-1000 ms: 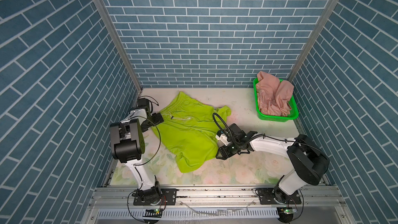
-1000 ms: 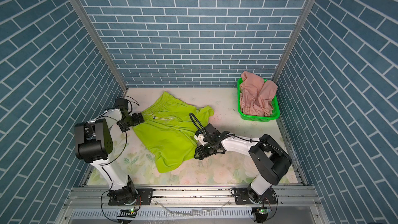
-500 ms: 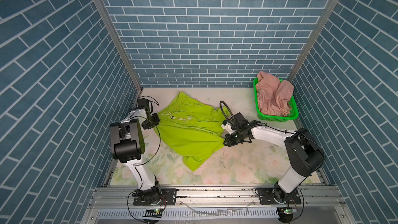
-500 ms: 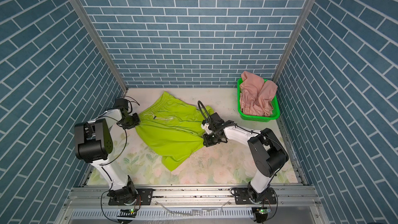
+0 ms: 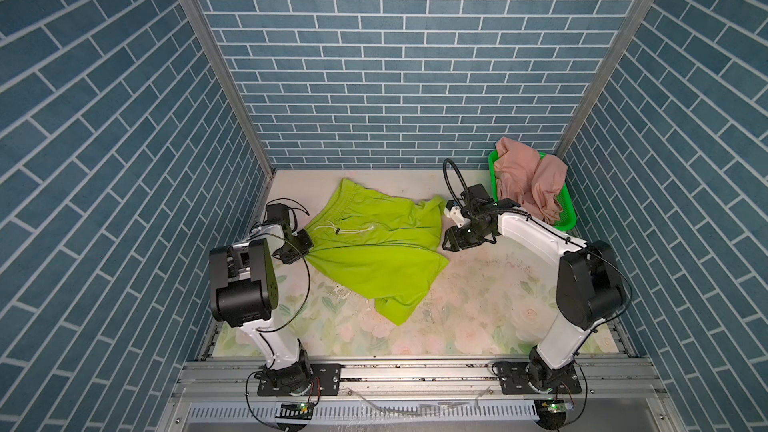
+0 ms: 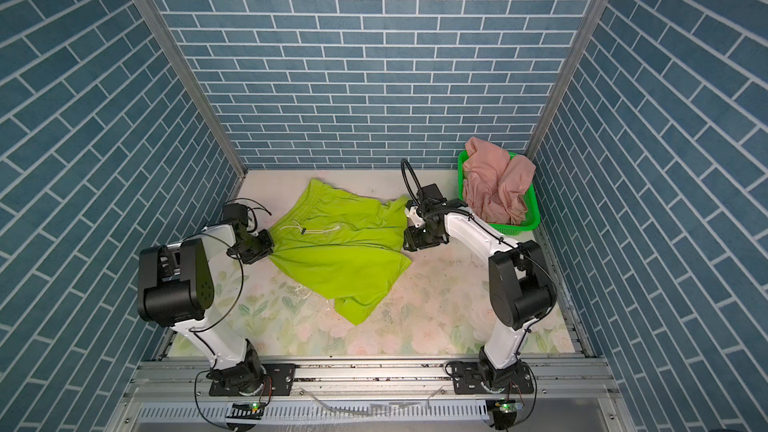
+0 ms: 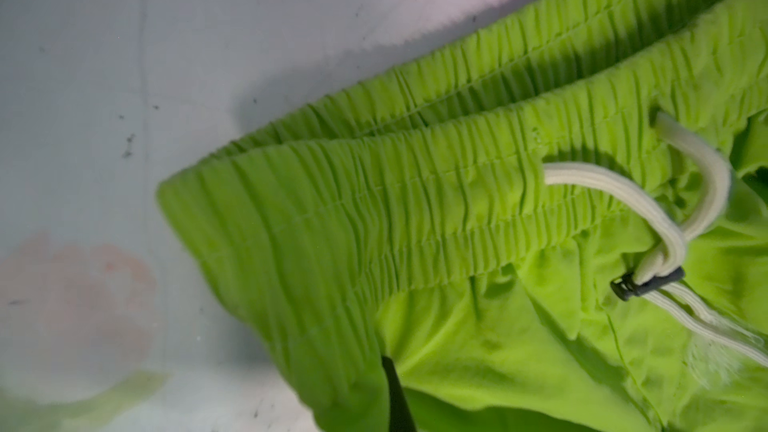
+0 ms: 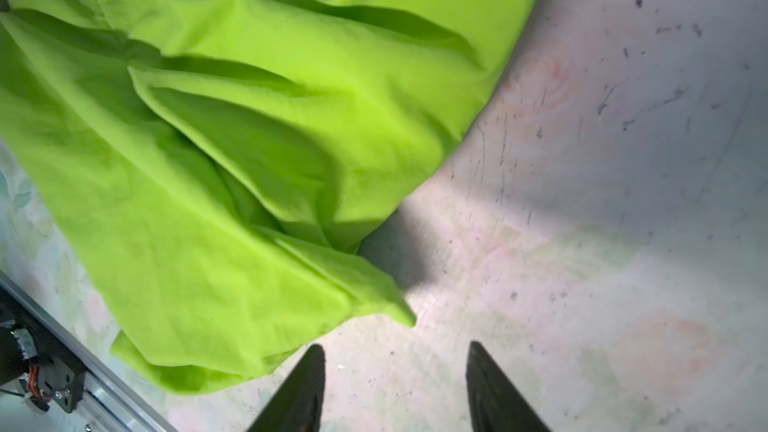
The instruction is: Fold and stack the shorts
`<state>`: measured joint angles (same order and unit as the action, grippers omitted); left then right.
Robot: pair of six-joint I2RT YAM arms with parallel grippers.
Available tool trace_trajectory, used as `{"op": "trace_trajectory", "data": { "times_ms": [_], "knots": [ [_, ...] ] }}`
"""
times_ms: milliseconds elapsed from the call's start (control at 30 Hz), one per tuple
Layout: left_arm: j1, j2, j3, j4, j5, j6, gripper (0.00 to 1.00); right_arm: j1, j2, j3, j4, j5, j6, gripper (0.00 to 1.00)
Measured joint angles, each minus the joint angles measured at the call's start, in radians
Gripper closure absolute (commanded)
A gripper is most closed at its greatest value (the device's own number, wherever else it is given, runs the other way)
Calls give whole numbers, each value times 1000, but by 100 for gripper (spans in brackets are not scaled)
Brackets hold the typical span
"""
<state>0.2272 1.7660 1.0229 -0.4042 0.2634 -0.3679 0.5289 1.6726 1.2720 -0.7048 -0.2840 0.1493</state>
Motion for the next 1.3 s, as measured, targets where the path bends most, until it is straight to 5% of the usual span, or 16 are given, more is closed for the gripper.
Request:
{"op": "trace_trajectory", "data": {
  "times_ms": [167,267,367,800,867,1033,1300],
  "knots": [
    [2,-3,7,-5,6,-10,93,365,-194,-178,92,55,102,40],
    [2,-3,31,-17,3,-9,93,596,-175,-215,134,116,109,39],
    [3,-8,51,-20,2,-9,93,711,-103,-198,157,179,107,39],
    [3,-33,89,-16,33,-17,93,758,167,-125,243,363,89,41],
    [3,-33,89,-16,36,-18,92,762,182,-122,255,373,94,52],
    [3,-33,89,-8,46,-19,92,764,191,-122,296,399,111,100],
    [3,-33,89,-10,46,-19,94,751,76,-177,138,481,103,100]
  ]
}}
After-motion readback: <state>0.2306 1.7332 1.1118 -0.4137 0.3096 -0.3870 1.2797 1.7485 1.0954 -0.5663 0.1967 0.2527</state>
